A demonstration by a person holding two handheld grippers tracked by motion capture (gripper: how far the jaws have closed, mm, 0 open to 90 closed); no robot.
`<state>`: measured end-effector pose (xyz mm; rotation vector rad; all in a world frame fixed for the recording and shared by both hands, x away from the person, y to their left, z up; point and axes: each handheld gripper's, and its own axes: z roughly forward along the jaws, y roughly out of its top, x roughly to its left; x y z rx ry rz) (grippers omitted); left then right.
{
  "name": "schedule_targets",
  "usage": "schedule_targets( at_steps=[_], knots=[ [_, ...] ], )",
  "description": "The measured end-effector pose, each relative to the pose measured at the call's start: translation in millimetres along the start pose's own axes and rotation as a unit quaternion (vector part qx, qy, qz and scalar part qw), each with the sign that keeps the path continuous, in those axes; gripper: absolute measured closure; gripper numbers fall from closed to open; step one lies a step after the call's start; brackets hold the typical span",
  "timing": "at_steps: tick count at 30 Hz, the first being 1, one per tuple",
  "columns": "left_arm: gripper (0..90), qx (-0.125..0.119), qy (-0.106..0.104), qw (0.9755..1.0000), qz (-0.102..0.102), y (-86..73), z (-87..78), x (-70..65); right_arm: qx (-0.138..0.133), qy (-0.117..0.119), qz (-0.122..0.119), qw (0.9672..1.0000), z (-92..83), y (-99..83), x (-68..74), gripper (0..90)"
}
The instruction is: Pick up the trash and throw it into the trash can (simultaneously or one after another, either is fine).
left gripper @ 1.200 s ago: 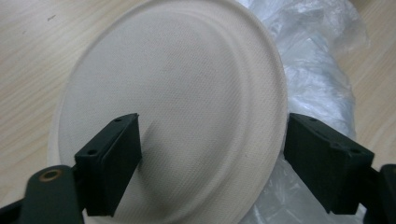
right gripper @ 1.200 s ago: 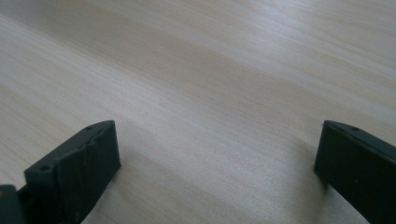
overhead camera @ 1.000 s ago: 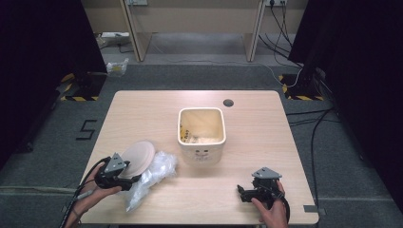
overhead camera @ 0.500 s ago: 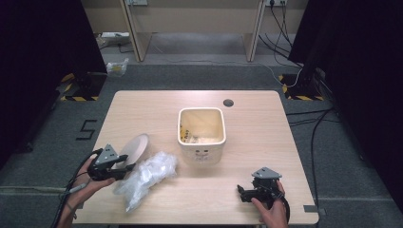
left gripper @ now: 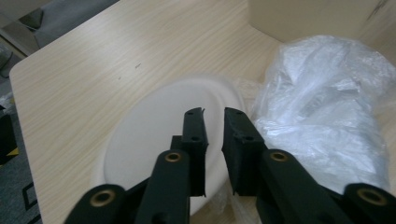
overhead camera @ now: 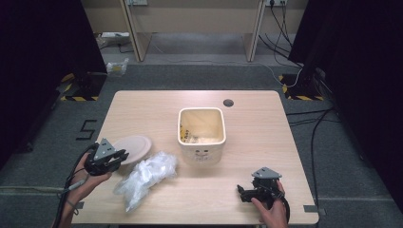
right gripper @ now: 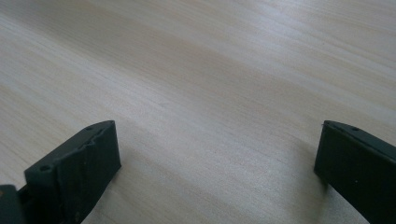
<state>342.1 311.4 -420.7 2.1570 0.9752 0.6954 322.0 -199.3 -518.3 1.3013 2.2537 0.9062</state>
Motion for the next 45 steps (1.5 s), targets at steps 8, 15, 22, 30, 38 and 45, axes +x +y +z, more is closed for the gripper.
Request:
schedule_targets(
  at_steps=[8,15,22,30,38,45],
  knots=[
    [75.0,0.013,-0.001,0.9998,0.012,-6.7,5.0,3.7,0.000,0.000,0.000,1.0000,0.0,0.0,0.0,0.2],
    [54.9,0.026,0.000,0.9996,0.005,-20.7,20.2,8.1,0.000,0.000,0.000,1.0000,0.0,0.0,0.0,0.2],
    [34.4,0.037,-0.003,0.9990,-0.026,-35.0,35.6,16.1,0.000,0.000,0.000,1.0000,0.0,0.0,0.0,0.2],
    [22.9,0.027,-0.004,0.9893,-0.143,-55.7,39.4,49.7,0.000,0.000,-0.001,1.0000,0.0,0.0,-0.1,0.2],
    [16.3,0.032,-0.002,0.9824,-0.184,-64.5,49.1,64.6,0.000,0.000,0.000,1.0000,0.0,0.0,-0.1,0.2],
    [15.6,0.014,-0.023,0.9895,-0.142,-39.7,53.4,43.8,0.000,0.000,-0.001,1.0000,0.0,0.0,-0.1,0.2]
  ],
)
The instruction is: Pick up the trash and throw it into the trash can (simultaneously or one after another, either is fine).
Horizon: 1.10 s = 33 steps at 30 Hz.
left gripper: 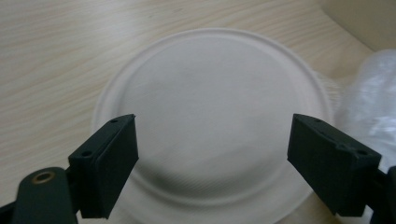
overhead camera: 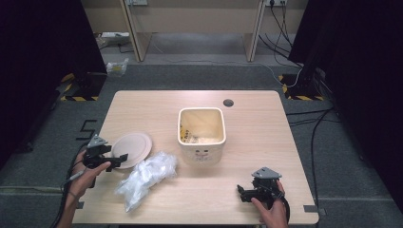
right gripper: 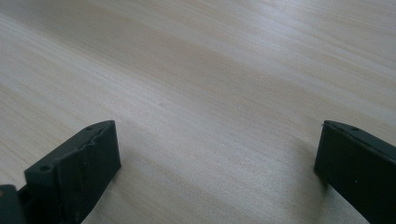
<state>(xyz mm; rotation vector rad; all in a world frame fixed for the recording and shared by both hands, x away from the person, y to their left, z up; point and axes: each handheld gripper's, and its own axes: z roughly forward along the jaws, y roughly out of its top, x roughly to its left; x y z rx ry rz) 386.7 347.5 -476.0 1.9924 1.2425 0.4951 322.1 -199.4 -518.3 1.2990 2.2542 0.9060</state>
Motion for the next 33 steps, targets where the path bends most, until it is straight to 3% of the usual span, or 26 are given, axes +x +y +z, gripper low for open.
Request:
schedule_targets(
  at_steps=[1,2,3,4,5,7,9,12,15,16,21,23,26,28,33],
  knots=[
    [15.7,0.000,0.000,1.0000,0.000,0.0,0.0,0.0,0.000,0.000,0.000,1.0000,0.0,0.0,0.0,0.2],
    [15.7,0.004,0.000,0.9997,0.024,0.2,-0.5,-9.4,0.000,0.000,0.000,1.0000,0.0,0.0,0.0,0.2],
    [15.7,0.004,0.000,0.9997,0.024,0.2,-0.5,-9.4,0.000,0.000,0.000,1.0000,0.0,0.0,0.0,0.2],
    [16.2,0.003,0.000,0.9986,0.053,-2.9,-4.1,-15.2,0.000,0.000,0.000,1.0000,0.0,0.0,0.0,0.2],
    [17.1,0.003,0.000,0.9986,0.053,-2.9,-4.1,-15.2,0.000,0.000,0.000,1.0000,0.0,0.0,0.0,0.2],
    [18.6,0.003,0.015,0.9965,0.083,-11.5,-16.7,-14.4,0.000,0.000,0.000,1.0000,0.0,0.0,0.0,0.2],
    [18.6,0.004,0.021,0.9959,0.088,-13.8,-20.0,-12.9,0.000,0.000,0.000,1.0000,0.0,0.0,0.0,0.2],
    [21.0,0.005,0.039,0.9915,0.124,-25.1,-29.8,-8.8,0.000,0.000,0.000,1.0000,0.0,0.0,0.0,0.2],
    [23.0,0.007,0.038,0.9900,0.135,-36.7,-30.6,-8.2,0.000,0.000,0.000,1.0000,0.2,0.2,0.1,0.2],
    [23.9,0.016,0.040,0.9883,0.146,-42.2,-26.7,-8.4,0.000,0.000,0.000,1.0000,0.3,0.3,0.1,0.2],
    [24.6,0.015,0.037,0.9882,0.148,-46.7,-21.5,-10.8,0.000,0.001,0.000,1.0000,0.3,0.4,0.1,0.2],
    [24.6,0.017,0.037,0.9869,0.156,-46.6,-19.1,-13.3,0.000,0.001,0.000,1.0000,0.4,0.4,0.1,0.2],
    [25.4,0.026,0.049,0.9826,0.177,-45.7,-11.2,-16.7,0.000,0.001,-0.001,1.0000,0.4,0.4,0.1,0.2],
    [25.4,0.027,0.051,0.9816,0.182,-45.2,-9.6,-17.2,0.000,0.001,-0.001,1.0000,0.4,0.4,0.1,0.2],
    [25.4,0.034,0.060,0.9753,0.210,-39.8,-0.3,-19.1,0.000,0.001,-0.001,1.0000,0.4,0.4,0.1,0.2]
  ],
)
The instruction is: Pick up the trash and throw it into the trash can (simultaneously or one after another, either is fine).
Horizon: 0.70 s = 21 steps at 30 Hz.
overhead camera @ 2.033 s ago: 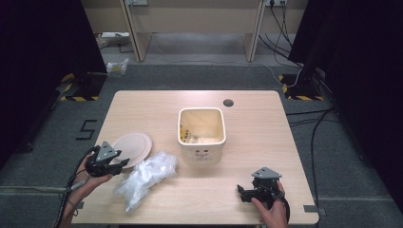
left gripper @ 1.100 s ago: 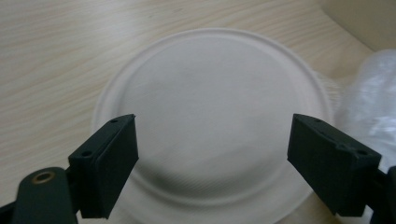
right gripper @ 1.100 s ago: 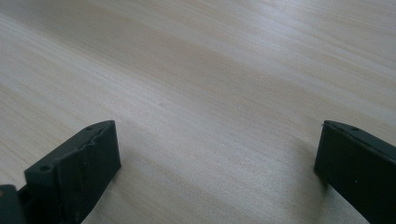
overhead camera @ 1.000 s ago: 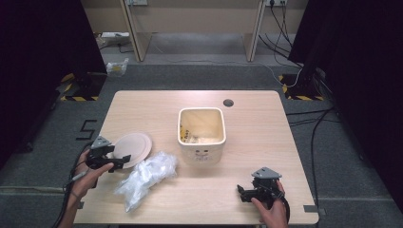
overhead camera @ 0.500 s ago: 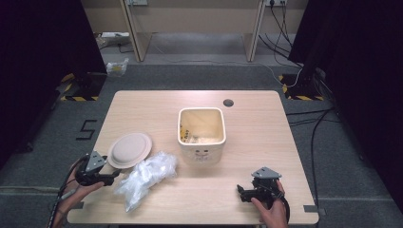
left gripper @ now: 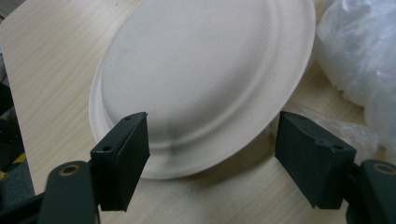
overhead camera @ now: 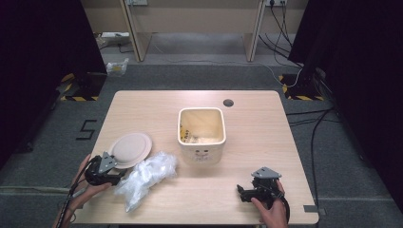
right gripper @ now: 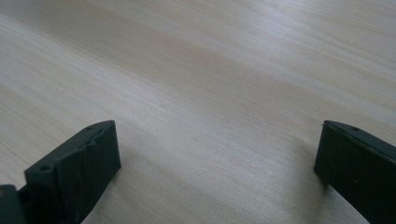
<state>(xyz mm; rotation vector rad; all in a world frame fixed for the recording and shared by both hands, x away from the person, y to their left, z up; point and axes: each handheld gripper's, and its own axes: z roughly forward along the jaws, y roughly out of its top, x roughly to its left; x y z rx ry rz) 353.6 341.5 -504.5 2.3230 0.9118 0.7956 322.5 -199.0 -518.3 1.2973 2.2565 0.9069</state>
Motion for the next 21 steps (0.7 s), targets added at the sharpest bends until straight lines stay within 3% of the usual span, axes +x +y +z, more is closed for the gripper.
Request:
schedule_targets(
  at_steps=[2,8,12,13,16,21],
  knots=[
    [25.4,0.003,0.006,0.9999,0.015,4.9,5.1,-0.1,0.000,0.000,0.000,1.0000,0.0,0.0,0.0,0.2],
    [30.6,0.000,0.008,0.9997,0.022,9.9,12.0,0.9,0.001,0.000,0.000,1.0000,-0.2,0.1,0.0,0.2],
    [50.4,-0.001,0.006,0.9997,0.026,9.5,12.7,2.7,0.000,0.002,-0.003,1.0000,0.0,0.0,0.1,0.3],
    [50.4,-0.001,0.005,0.9997,0.025,9.6,11.9,3.7,0.000,0.002,-0.003,1.0000,0.0,0.0,0.1,0.3],
    [62.1,-0.018,0.000,0.9998,0.008,10.3,7.8,7.9,0.000,0.002,-0.003,1.0000,0.0,0.0,0.1,0.2],
    [78.7,-0.031,0.015,0.9994,0.006,17.1,-1.0,12.1,0.000,0.002,-0.003,1.0000,0.0,0.0,0.1,0.2]
  ],
)
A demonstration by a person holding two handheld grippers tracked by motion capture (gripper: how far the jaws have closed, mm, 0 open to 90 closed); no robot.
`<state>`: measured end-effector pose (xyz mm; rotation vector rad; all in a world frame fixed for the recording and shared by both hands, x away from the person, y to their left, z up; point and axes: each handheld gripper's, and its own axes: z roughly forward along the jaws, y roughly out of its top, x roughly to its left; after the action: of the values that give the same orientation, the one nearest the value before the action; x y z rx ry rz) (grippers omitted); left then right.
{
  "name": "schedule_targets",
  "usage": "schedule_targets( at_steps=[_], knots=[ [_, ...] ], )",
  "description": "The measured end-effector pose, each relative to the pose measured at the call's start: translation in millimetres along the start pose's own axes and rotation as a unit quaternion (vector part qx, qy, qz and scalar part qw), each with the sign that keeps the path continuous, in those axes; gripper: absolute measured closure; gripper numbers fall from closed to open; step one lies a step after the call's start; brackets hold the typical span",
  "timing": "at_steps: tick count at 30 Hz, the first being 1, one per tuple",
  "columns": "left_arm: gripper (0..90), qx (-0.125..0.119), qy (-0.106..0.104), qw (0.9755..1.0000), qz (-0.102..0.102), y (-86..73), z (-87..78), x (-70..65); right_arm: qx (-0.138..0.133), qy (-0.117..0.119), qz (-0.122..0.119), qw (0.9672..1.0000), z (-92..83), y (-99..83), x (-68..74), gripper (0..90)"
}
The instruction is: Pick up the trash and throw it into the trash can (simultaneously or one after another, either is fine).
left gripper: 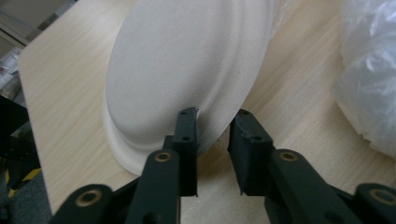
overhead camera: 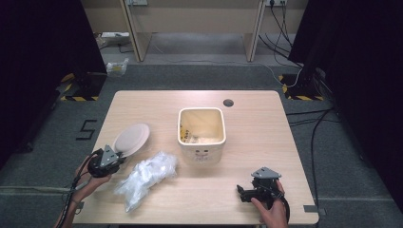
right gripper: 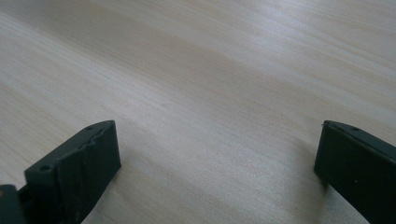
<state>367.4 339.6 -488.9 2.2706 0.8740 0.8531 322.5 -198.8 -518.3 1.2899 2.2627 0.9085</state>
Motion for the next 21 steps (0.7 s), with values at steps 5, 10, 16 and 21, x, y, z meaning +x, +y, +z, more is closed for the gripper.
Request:
schedule_targets(
  at_steps=[5,10,16,21],
  knots=[
    [85.8,-0.012,0.019,0.9997,-0.012,7.3,-6.9,1.3,0.000,0.000,0.000,1.0000,0.0,0.0,0.0,0.2],
    [87.6,-0.024,0.028,0.9989,-0.028,11.3,-14.1,4.4,0.000,0.000,0.000,1.0000,0.0,0.0,0.0,0.2],
    [89.1,-0.052,0.018,0.9973,-0.049,17.3,-29.6,7.3,0.000,0.000,0.000,1.0000,0.0,0.0,0.0,0.3],
    [89.3,-0.081,-0.004,0.9936,-0.079,19.4,-37.1,13.3,0.000,0.000,0.000,1.0000,0.0,0.0,0.0,0.3]
  ],
)
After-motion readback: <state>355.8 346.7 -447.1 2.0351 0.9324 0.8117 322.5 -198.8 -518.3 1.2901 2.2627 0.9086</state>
